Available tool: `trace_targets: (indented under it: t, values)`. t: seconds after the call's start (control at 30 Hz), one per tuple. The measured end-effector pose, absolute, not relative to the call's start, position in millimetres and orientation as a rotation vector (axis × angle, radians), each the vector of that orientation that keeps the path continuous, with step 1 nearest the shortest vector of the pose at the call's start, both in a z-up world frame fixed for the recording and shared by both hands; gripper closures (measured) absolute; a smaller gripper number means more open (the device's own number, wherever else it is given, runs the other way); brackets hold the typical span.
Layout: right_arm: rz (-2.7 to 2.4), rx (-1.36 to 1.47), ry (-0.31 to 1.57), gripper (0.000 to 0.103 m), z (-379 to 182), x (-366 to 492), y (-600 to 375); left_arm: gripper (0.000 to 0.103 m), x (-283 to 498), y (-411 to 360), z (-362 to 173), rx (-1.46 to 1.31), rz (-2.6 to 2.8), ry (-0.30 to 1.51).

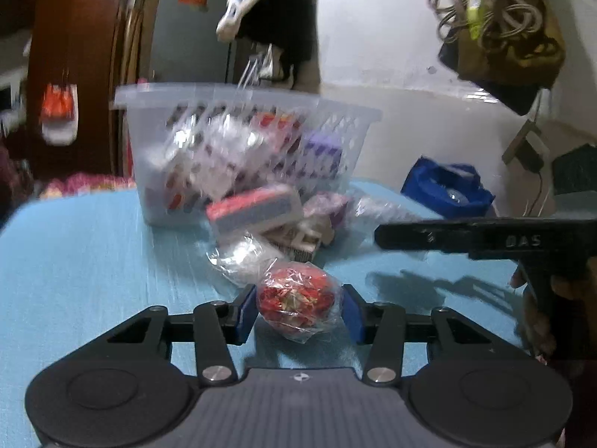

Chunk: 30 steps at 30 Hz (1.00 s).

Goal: Organize objects
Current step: 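Grasp the red-wrapped ball with the left tool while the right grasps a clear bag, then carry both items over the white basket and release them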

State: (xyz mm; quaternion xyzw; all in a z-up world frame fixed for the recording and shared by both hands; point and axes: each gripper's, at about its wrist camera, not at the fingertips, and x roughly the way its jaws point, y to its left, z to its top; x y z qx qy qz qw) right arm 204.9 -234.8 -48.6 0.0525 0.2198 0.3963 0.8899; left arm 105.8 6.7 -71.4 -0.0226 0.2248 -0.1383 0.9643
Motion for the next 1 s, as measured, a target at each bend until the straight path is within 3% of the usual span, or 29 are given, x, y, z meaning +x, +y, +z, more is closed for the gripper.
trace_targets:
  t: [0.3, 0.47, 0.67, 0.8, 0.83, 0.87, 0.9, 0.93, 1.0]
  values:
    - [0.824, 0.108, 0.439, 0.052, -49.9, 201.8, -236.6, 0.052, 94.4, 13.6, -69.6, -0.063, -0.294, 0.365]
    - [0.848, 0.096, 0.333, 0.052, -39.7, 185.3, -243.2, 0.052, 81.1, 31.9, -48.2, -0.103, -0.308, 0.279]
    - [0.823, 0.07, 0.201, 0.052, 47.3, 202.4, -239.1, 0.051, 126.6, 57.8, 46.1, -0.089, -0.225, 0.207]
    - [0.749, -0.043, 0.216, 0.052, 91.8, 252.8, -196.0, 0.05, 195.4, 54.8, 79.4, -0.081, -0.206, 0.277]
    - [0.729, -0.065, 0.225, 0.05, 95.8, 266.9, -185.3, 0.044, 211.7, 50.5, 79.8, -0.053, -0.193, 0.301]
    - [0.713, -0.084, 0.228, 0.049, 97.3, 280.4, -175.2, 0.02, 229.1, 47.9, 76.3, -0.033, -0.166, 0.336]
    - [0.705, -0.106, 0.237, 0.031, 96.6, 290.4, -167.2, 0.01, 243.2, 46.4, 70.1, -0.025, -0.152, 0.369]
    - [0.696, -0.134, 0.265, 0.007, 93.9, 298.8, -161.0, 0.008, 250.5, 47.0, 64.4, -0.026, -0.137, 0.39]
    - [0.659, -0.143, 0.291, 0.004, 86.0, 303.2, -161.4, 0.008, 247.2, 49.1, 54.6, -0.043, -0.111, 0.396]
